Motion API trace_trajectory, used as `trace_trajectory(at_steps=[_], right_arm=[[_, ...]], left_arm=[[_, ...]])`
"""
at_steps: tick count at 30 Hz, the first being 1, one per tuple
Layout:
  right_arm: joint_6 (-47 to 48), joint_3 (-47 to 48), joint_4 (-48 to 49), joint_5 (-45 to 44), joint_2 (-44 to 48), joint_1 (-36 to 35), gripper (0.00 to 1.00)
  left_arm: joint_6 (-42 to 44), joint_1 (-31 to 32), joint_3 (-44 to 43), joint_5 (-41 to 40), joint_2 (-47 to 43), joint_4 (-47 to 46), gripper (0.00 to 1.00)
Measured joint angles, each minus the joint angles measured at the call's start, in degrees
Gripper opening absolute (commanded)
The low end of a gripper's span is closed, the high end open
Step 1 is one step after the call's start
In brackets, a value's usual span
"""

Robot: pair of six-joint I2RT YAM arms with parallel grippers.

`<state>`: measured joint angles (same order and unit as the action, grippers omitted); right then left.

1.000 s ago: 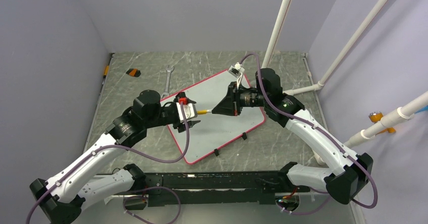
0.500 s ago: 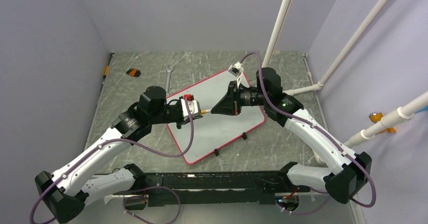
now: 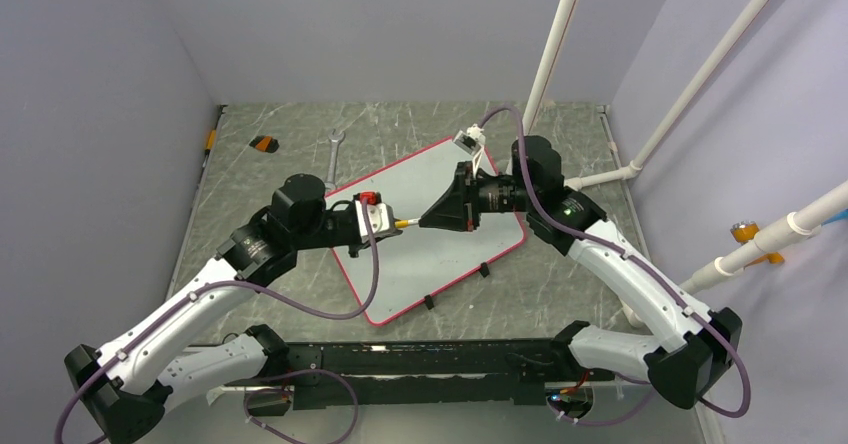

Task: Write a sentence on the whiteboard
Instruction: Open the pen cap from the whiteboard marker.

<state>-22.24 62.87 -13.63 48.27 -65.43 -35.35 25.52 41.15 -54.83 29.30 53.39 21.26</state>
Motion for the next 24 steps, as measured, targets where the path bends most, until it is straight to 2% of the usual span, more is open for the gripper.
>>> trace_trajectory(at_steps=[9, 20, 24], right_arm=[[0.5, -0.9, -0.7, 0.0, 3.8, 1.6, 0.00], [0.8, -1.7, -6.4, -0.3, 9.5, 5.5, 0.00], [0.7, -1.7, -6.6, -1.1, 9.7, 5.7, 0.00]], left_arm=[[0.7, 0.8, 0.2, 0.0, -0.3, -2.2, 0.00], [0.4, -2.4, 0.2, -8.9, -1.7, -0.8, 0.00], [-2.7, -4.6, 0.5, -15.9, -3.9, -0.9, 0.00]])
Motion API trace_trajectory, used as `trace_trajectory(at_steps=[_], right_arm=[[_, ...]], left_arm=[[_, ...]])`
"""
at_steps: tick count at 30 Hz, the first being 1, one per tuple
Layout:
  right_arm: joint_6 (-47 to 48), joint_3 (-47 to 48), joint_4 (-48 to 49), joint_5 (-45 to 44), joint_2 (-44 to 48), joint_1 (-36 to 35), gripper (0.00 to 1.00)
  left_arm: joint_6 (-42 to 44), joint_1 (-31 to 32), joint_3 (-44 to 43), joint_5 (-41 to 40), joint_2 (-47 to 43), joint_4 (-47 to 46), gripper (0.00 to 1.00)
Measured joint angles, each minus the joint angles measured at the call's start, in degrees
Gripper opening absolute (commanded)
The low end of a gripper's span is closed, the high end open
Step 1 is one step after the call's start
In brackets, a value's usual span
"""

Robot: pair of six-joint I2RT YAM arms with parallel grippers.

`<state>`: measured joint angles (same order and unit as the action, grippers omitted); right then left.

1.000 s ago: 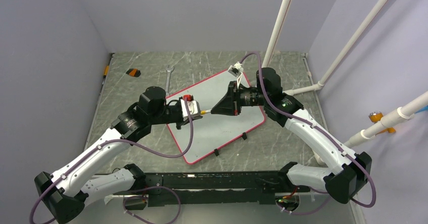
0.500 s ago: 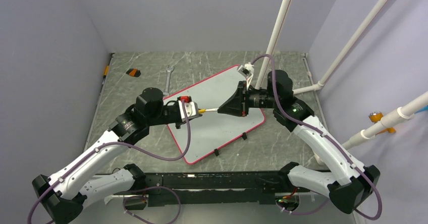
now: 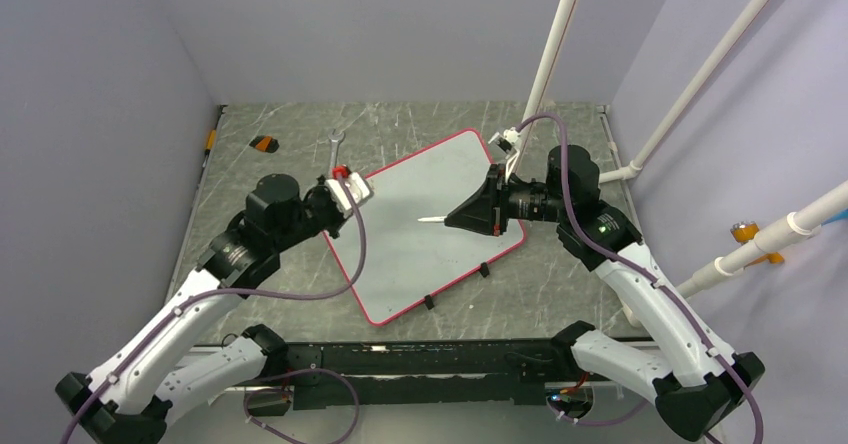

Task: Write a sentence on the whiteboard
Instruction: Open the pen cap from the whiteboard marker, then place the pen cap at the center of the board.

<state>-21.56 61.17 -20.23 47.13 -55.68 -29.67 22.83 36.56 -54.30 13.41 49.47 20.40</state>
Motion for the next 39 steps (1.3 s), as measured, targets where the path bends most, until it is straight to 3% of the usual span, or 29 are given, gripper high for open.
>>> trace_trajectory(at_steps=[10, 14, 23, 30, 36, 39], right_arm=[[-1.0, -0.3, 0.1, -0.7, 0.3, 0.0, 0.00], [-1.2, -0.8, 0.1, -1.9, 0.5, 0.0, 0.00], [-2.3, -3.9, 0.3, -3.5, 2.4, 0.0, 0.00], [-2.2, -3.9, 0.0, -4.6, 4.3, 0.0, 0.00], [-2.2, -4.7, 0.1, -4.9, 5.4, 0.0, 0.00], [-2.1, -5.1, -0.1, -5.1, 5.4, 0.0, 0.00]], left_arm=[[-16.3, -7.1, 4.3, -25.5, -11.4, 2.2, 0.00], [-23.0, -13.4, 5.3, -30.6, -12.4, 4.7, 0.00], [-36.9, -27.2, 15.4, -28.3, -8.6, 5.6, 0.00], [-45.4, -30.1, 24.9, -24.5, -1.6, 1.5, 0.00], [-50.2, -31.9, 25.7, -23.8, 6.1, -3.6, 0.00], [-52.2, -32.5, 25.7, -23.9, 8.8, -4.9, 0.05]])
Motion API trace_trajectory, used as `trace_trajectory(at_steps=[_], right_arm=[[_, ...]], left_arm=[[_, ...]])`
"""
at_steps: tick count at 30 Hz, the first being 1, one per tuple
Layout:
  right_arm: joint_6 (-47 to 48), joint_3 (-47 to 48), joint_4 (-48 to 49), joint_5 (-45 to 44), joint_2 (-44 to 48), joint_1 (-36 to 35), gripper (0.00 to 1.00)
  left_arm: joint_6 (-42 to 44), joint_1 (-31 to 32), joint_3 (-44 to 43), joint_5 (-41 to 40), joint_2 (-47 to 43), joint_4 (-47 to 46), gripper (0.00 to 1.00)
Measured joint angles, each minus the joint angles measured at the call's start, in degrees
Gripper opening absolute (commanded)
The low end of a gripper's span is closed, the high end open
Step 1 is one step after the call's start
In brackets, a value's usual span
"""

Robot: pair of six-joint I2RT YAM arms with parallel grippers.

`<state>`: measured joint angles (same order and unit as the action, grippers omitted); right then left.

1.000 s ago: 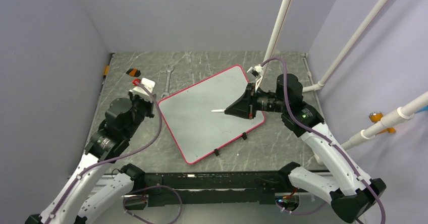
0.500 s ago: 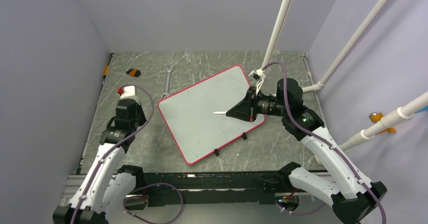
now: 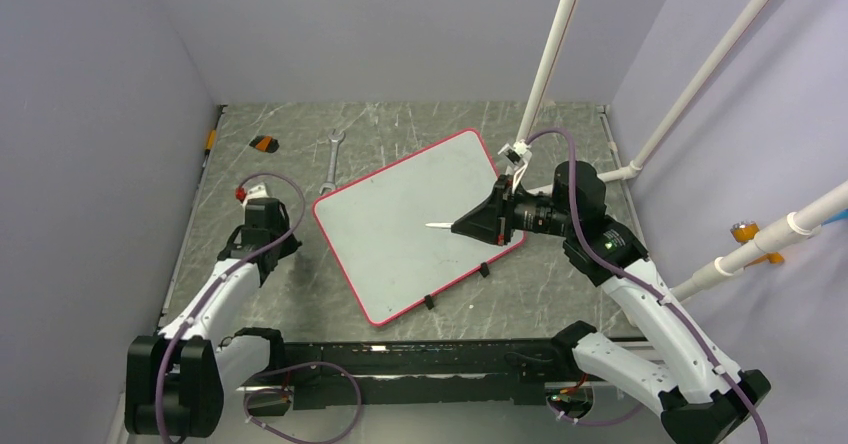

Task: Write a sentence on the whiteboard
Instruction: Place the pen cap at the center of the board, then hold the whiteboard on the whiteboard stand.

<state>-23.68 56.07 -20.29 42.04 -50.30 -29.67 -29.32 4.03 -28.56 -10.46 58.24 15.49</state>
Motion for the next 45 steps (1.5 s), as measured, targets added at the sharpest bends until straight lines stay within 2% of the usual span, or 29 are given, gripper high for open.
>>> trace_trajectory(at_steps=[11, 14, 16, 24, 30, 35, 40, 45], right_arm=[[0.2, -0.5, -0.2, -0.2, -0.2, 0.0, 0.00], [0.4, -0.5, -0.3, -0.3, -0.2, 0.0, 0.00], [0.5, -0.5, -0.3, -0.5, -0.2, 0.0, 0.00], [1.0, -0.5, -0.9, -1.2, -0.2, 0.0, 0.00], [1.4, -0.5, -1.8, -1.3, -0.2, 0.0, 0.00], [2.1, -0.5, -2.9, -1.5, -0.2, 0.0, 0.00], [2.3, -0.5, -2.8, -1.6, -0.2, 0.0, 0.00], [2.3, -0.5, -2.8, -1.6, -0.3, 0.0, 0.00]], left_arm=[[-5.7, -3.5, 2.2, 0.3, 6.1, -2.4, 0.26], [-6.5, -3.6, 2.2, 0.5, 7.7, -2.4, 0.41], [-6.8, -3.6, 2.2, 0.7, 8.1, -2.4, 0.47], [-7.8, -3.6, 2.2, 1.7, 8.0, -3.3, 0.54], [-6.6, -3.6, 1.7, 1.6, 3.2, -0.8, 0.80], [-3.7, -3.8, -5.4, 1.3, -2.4, 6.8, 0.98], [1.4, -5.3, -15.8, 3.2, -7.3, 11.3, 0.99], [10.4, -5.7, -26.3, 10.6, -6.8, 12.8, 0.99]])
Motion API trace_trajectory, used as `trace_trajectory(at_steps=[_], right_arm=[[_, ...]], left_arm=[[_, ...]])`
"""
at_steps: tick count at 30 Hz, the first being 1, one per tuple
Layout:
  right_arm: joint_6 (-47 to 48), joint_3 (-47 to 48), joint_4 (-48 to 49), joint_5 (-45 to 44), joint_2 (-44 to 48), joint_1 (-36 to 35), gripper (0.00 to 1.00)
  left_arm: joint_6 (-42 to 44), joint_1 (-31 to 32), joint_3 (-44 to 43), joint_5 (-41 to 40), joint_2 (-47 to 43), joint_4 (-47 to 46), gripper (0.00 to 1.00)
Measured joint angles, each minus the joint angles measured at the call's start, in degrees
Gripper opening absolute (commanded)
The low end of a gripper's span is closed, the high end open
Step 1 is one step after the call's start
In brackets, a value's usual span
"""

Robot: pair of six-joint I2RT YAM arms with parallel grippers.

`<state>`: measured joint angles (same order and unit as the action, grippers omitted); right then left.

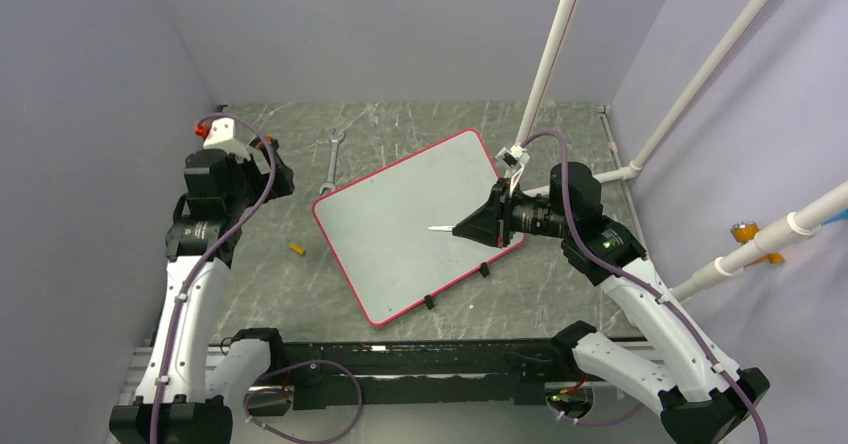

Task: Write a sentence on the whiteboard
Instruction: Hold the whiteboard on the whiteboard stand.

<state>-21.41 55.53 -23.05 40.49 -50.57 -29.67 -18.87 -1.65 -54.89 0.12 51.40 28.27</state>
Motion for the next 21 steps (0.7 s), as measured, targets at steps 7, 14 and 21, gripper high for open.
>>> trace_trajectory(at_steps=[7, 14, 21], right_arm=[[0.0, -0.5, 0.2, 0.0, -0.9, 0.0, 0.00], [0.0, -0.9, 0.2, -0.6, -1.7, 0.0, 0.00], [-0.2, -1.3, 0.8, -1.2, -3.0, 0.0, 0.00]], left_arm=[[11.8, 0.0, -7.7, 18.3, 6.0, 0.5, 0.98], [14.4, 0.0, -12.9, 33.0, 15.2, -1.1, 0.98], [19.3, 1.2, -20.5, 40.2, 26.1, 1.5, 0.89]])
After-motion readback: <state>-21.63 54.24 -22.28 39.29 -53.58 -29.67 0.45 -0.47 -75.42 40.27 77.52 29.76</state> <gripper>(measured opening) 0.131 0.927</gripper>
